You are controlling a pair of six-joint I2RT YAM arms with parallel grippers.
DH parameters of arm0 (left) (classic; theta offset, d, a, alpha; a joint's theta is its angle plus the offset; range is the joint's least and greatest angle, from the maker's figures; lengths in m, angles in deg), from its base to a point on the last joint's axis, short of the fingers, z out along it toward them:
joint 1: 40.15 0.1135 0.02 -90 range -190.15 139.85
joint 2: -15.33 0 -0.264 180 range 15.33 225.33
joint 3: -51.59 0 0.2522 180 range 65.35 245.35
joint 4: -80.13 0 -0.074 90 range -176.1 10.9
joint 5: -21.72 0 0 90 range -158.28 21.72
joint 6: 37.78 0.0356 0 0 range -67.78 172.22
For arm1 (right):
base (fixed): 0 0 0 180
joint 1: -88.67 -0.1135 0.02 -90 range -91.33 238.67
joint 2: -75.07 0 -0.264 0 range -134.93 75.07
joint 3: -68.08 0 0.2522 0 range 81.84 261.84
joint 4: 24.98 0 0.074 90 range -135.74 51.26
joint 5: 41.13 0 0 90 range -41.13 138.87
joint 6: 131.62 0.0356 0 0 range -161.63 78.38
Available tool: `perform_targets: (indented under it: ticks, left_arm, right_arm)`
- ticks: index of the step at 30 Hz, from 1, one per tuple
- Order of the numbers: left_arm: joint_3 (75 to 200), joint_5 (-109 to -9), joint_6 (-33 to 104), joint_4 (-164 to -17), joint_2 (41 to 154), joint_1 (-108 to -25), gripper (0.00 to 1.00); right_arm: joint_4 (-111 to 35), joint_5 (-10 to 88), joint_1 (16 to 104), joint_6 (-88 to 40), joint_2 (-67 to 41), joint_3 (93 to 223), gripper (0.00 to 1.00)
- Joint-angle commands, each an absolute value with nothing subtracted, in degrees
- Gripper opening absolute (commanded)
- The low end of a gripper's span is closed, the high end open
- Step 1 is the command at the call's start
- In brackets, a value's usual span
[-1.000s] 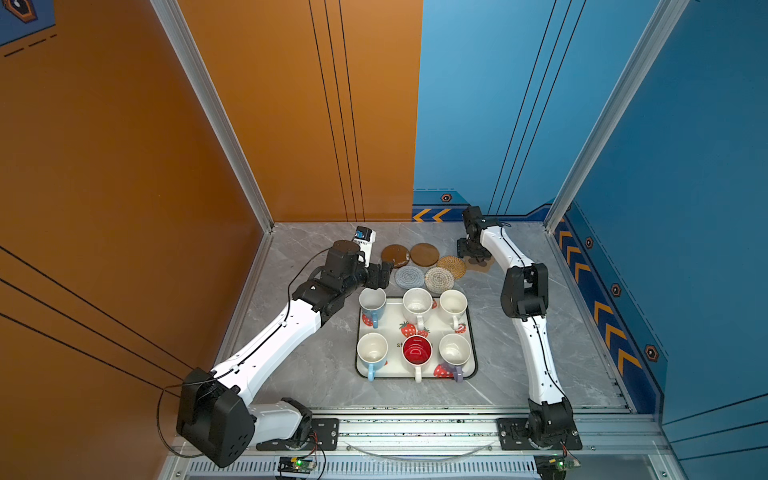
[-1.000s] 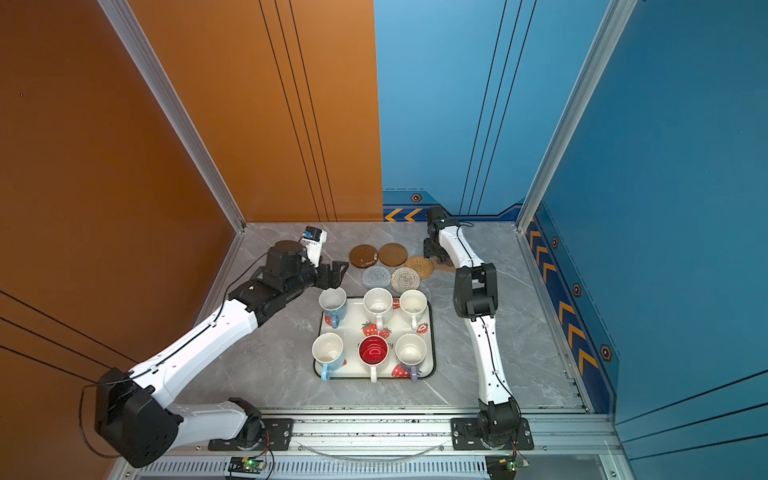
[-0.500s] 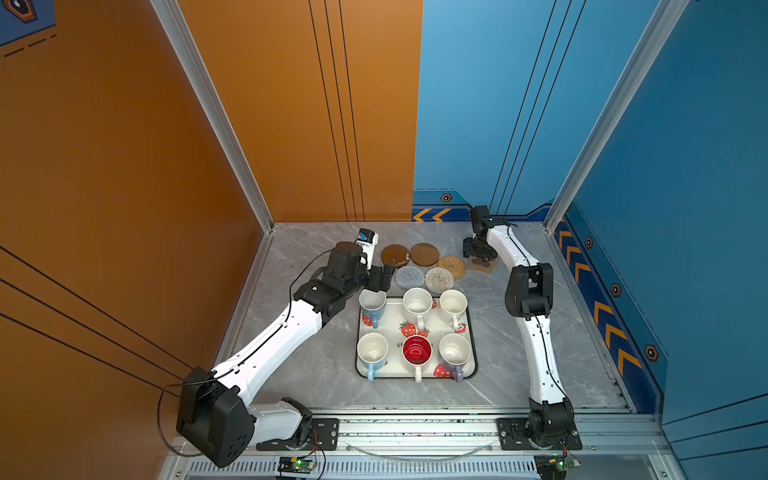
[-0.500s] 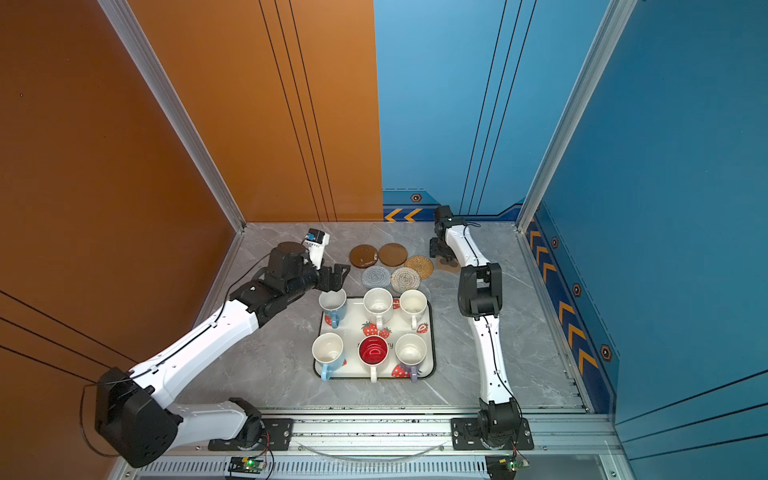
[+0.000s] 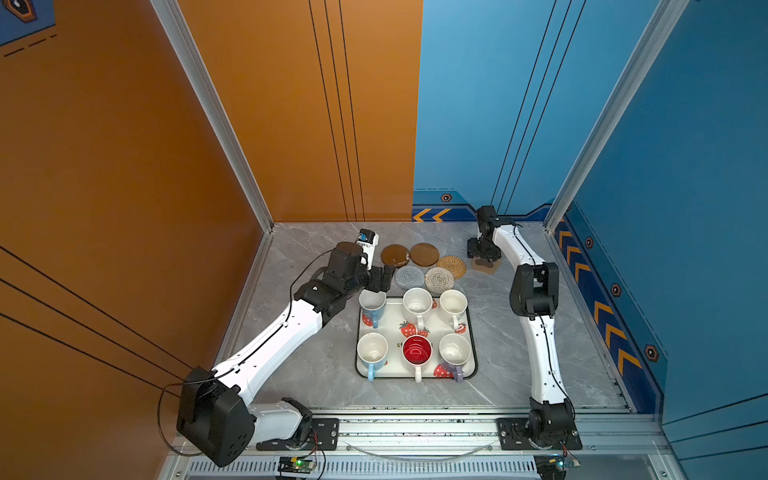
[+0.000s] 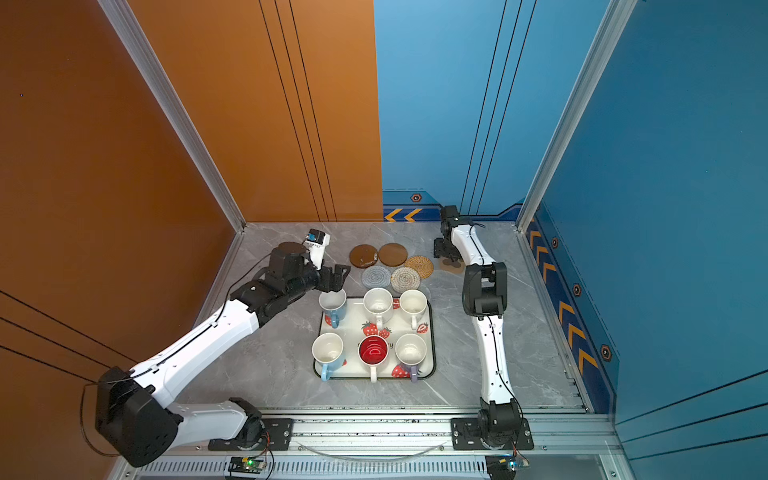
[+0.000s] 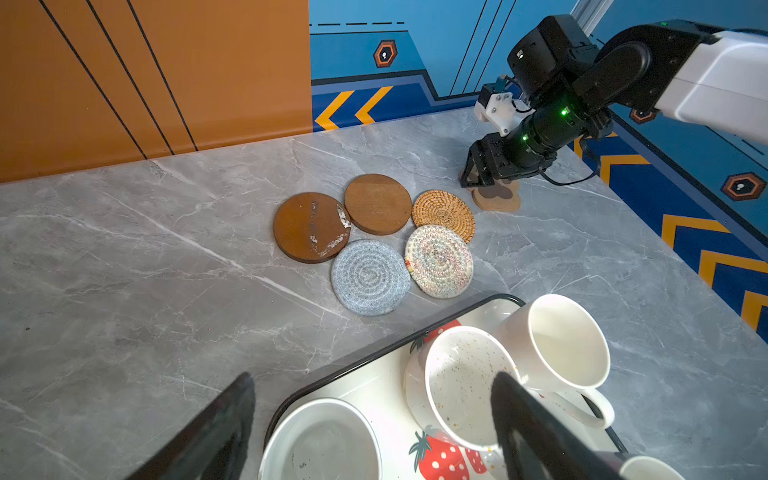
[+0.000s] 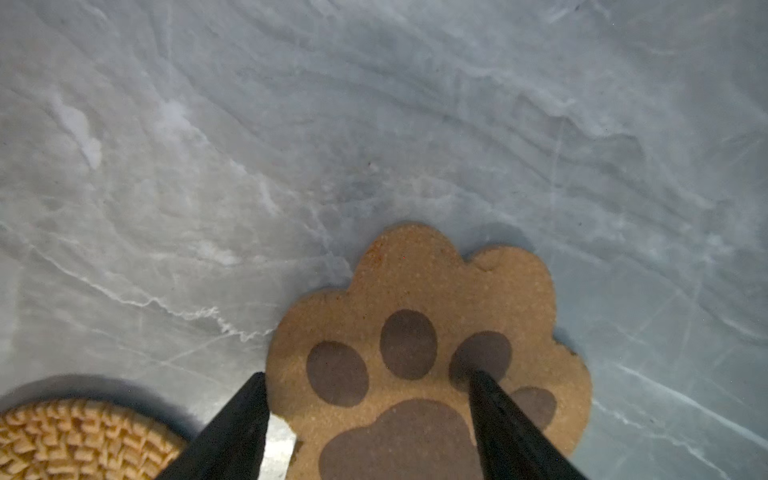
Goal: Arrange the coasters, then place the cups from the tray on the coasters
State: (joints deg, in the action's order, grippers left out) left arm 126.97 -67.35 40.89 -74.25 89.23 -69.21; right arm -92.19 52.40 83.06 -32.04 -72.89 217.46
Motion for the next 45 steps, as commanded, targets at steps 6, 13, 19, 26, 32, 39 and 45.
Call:
perform_targets:
  ticks: [6, 13, 19, 26, 32, 39, 45]
  left_arm:
    - [128.9, -67.7, 42.1, -73.6, 89.8, -70.0, 0.89]
    - [132.0, -67.8, 42.1, -72.7, 91.6, -70.1, 0.89]
    - [135.4, -67.0, 42.2, -72.7, 93.8, -70.7, 0.89]
    - [147.1, -69.1, 43.4, -65.5, 102.8, -71.0, 0.91]
    - [170.2, -71.3, 46.0, -47.9, 120.9, -71.5, 0.96]
    - [199.3, -77.7, 48.5, -33.1, 143.6, -70.8, 0.98]
    - [210.6, -77.3, 46.8, -30.5, 154.6, -69.2, 0.98]
  right_arm:
    - [-96.2, 49.9, 85.3, -33.2, -71.3, 215.4, 0.72]
    - [-93.6, 44.2, 85.4, -32.3, -68.0, 215.4, 0.72]
    - [-92.6, 40.5, 85.0, -31.8, -63.8, 215.6, 0.73]
    - [-90.1, 38.5, 83.7, -28.2, -54.2, 209.7, 0.73]
    - [-73.6, 37.8, 79.8, -21.5, -36.7, 186.5, 0.74]
    - [-66.7, 42.2, 74.5, -18.0, -23.0, 169.8, 0.75]
    - [-63.2, 47.1, 72.1, -15.0, -12.4, 157.0, 0.75]
